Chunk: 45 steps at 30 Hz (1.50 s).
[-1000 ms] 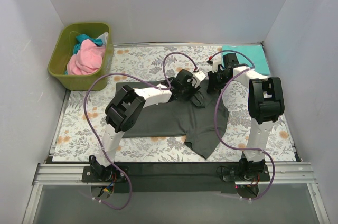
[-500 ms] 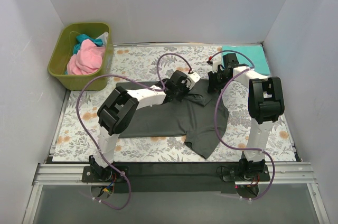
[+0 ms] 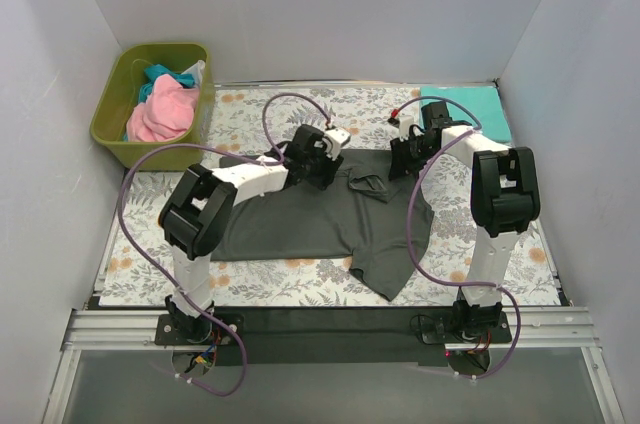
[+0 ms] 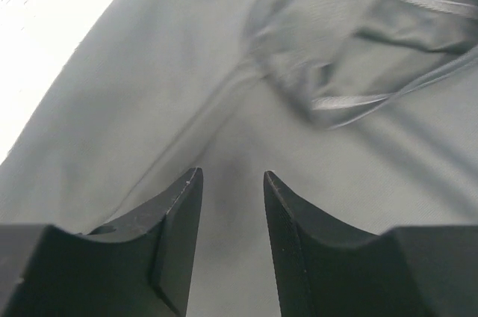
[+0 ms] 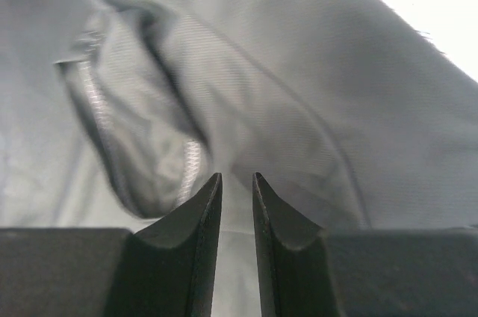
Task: Fold and stack the t-shirts
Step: Fold the tshirt
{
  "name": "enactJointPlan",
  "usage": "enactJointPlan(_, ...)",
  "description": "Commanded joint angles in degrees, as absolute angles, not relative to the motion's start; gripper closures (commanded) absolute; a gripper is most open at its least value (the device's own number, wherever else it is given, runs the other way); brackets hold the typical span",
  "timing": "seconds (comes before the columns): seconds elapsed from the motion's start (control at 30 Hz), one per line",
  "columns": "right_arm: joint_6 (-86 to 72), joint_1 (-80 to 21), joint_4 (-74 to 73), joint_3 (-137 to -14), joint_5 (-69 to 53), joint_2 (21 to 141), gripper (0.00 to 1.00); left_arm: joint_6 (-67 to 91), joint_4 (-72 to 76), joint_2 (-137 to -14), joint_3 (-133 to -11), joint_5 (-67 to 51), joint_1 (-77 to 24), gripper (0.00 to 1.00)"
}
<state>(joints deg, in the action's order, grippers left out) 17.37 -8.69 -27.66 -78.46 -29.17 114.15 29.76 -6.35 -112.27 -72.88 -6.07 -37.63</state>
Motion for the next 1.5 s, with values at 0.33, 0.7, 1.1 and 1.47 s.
enactJointPlan(0.33,17.0,-12.7,-31.2,-78.6,-34.1,114.2,0.62,33.6,-11.2,-101.5,-73.2,-13.0,-29.9,0.61)
enactJointPlan(0.7,15.4,-13.3,-33.7,-77.4,-31.5,111.5,0.41,33.4,-11.3,-99.9,-71.6,-13.4,-28.4,0.61)
enactJointPlan(1.1,15.5,-13.5,-33.5,-75.9,-29.1,107.1,0.52,33.3,-11.3,-99.1,-70.0,-13.7,-28.3,0.61)
enactJointPlan(1.47,12.6,-13.3,-32.5,-75.8,-23.6,108.1,0.62,33.1,-11.2,-99.2,-69.8,-13.8,-28.0,0.61)
